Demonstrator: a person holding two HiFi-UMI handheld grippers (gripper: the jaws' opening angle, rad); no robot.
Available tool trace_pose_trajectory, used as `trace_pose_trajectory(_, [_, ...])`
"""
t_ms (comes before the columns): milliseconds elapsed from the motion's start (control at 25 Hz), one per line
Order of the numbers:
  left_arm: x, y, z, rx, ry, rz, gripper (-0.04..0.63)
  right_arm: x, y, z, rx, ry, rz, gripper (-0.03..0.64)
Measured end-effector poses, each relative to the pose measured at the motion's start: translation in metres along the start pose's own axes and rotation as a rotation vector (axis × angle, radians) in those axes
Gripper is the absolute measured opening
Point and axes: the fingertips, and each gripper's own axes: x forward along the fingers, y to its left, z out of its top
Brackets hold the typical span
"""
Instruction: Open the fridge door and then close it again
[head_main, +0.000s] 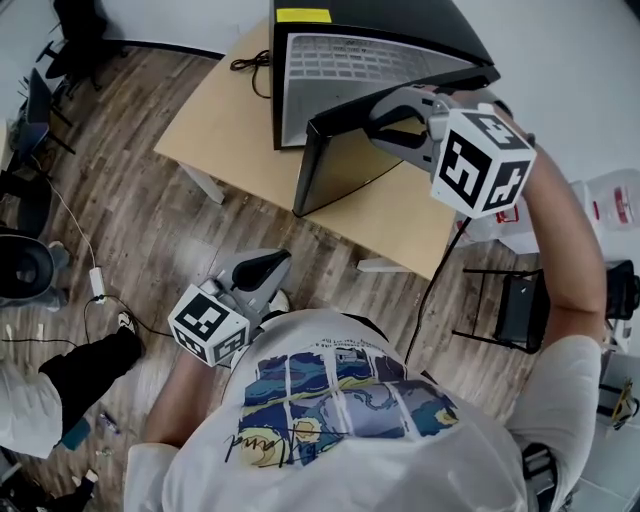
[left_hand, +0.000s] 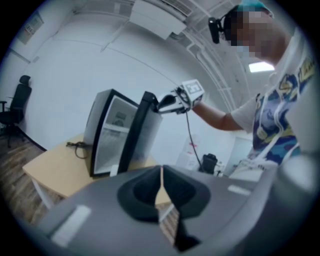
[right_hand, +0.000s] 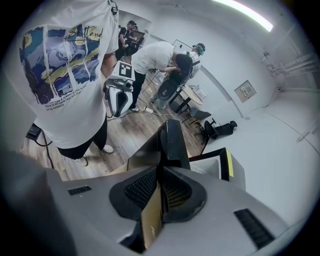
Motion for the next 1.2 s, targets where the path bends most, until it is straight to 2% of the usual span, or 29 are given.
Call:
trace_pose_trajectory(760, [-0.019,0.027,0.003,0.023,-0.005,-0.058,0.020,0.036,-0.060,-0.006,0.165,0.029,-0.076,0.040])
trace_pose_trajectory(1200, [-0.026,0.037,0.000,0.010,-0.015,-0.037,0.020,0.050,-0.086,-0.016,0.226,0.027,-0.087,0.041])
